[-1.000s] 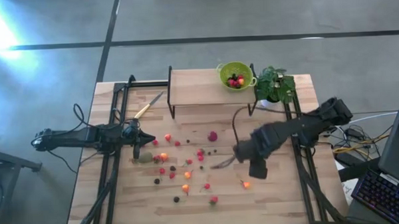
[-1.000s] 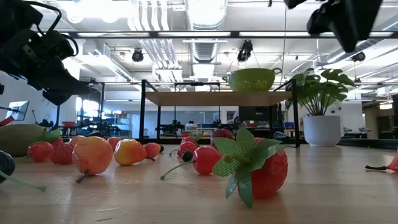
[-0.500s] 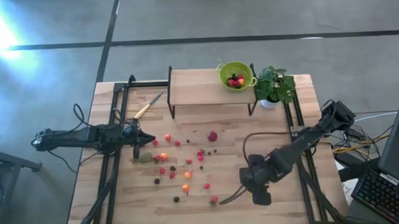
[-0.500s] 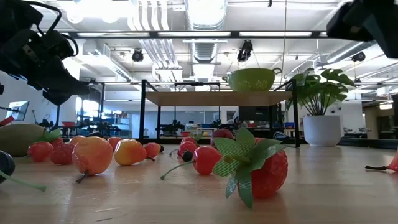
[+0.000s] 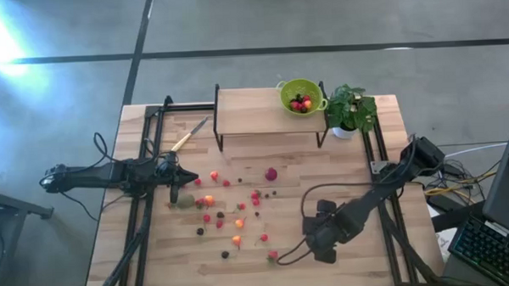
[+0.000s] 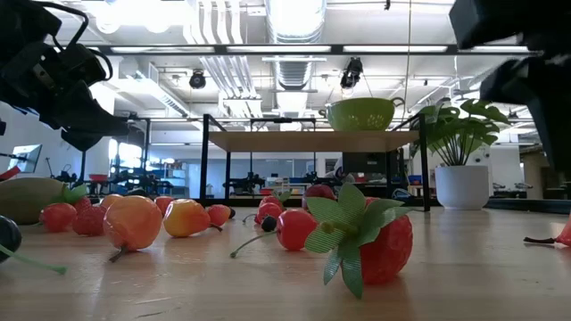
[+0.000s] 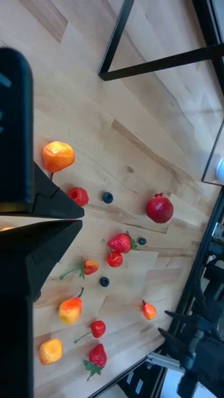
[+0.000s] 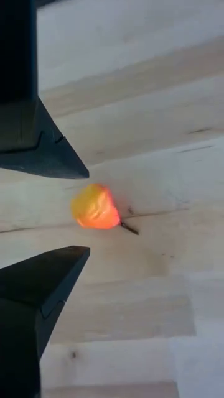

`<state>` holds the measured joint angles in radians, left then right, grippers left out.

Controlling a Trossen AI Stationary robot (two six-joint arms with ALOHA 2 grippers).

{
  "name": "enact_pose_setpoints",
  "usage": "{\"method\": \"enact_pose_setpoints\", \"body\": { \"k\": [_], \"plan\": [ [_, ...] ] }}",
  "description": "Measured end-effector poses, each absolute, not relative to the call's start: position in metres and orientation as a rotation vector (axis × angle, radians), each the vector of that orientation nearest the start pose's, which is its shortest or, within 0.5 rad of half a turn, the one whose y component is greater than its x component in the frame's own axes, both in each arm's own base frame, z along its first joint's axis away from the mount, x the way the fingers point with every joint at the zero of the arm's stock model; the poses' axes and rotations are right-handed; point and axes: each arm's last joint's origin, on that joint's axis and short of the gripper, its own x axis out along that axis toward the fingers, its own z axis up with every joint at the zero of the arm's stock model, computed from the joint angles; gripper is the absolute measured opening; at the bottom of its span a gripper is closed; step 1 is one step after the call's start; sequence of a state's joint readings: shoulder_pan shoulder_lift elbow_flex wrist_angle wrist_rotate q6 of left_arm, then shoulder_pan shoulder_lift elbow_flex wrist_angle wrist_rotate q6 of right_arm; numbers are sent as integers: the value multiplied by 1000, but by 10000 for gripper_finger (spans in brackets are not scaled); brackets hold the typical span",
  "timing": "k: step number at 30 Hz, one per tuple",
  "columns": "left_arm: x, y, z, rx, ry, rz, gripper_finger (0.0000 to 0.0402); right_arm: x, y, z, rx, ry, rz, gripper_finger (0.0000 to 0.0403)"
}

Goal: Build produce basket
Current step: Put the pear into the green basket

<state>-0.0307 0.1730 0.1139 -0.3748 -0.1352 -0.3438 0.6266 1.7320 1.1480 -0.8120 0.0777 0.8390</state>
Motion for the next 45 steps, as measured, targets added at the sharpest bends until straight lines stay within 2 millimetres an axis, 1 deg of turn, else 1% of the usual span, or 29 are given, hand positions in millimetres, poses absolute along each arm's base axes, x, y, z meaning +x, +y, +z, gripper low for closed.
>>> {"method": "enact_pose_setpoints", "body": {
  "k": [6,17,22,31,34,39,42,45],
  "plan": [
    [96,1,154,-302,410,176,21,265,188,166,187,1419,-147,174],
    [96,1,154,-302,410,176,21,268,192,147,174,1468,-148,199],
    [96,1,154,-302,410,176,21,269,193,142,167,1471,-147,183],
    [96,1,154,-302,410,176,21,269,193,141,156,1475,-134,121],
    [96,1,154,-302,410,176,21,269,193,141,151,1480,-127,109],
    [96,1,154,-302,410,176,21,268,191,144,134,1492,-119,114],
    [96,1,154,-302,410,176,21,269,189,151,104,1502,-107,122],
    [96,1,154,-302,410,176,21,271,185,158,59,1521,-104,119]
  ]
}}
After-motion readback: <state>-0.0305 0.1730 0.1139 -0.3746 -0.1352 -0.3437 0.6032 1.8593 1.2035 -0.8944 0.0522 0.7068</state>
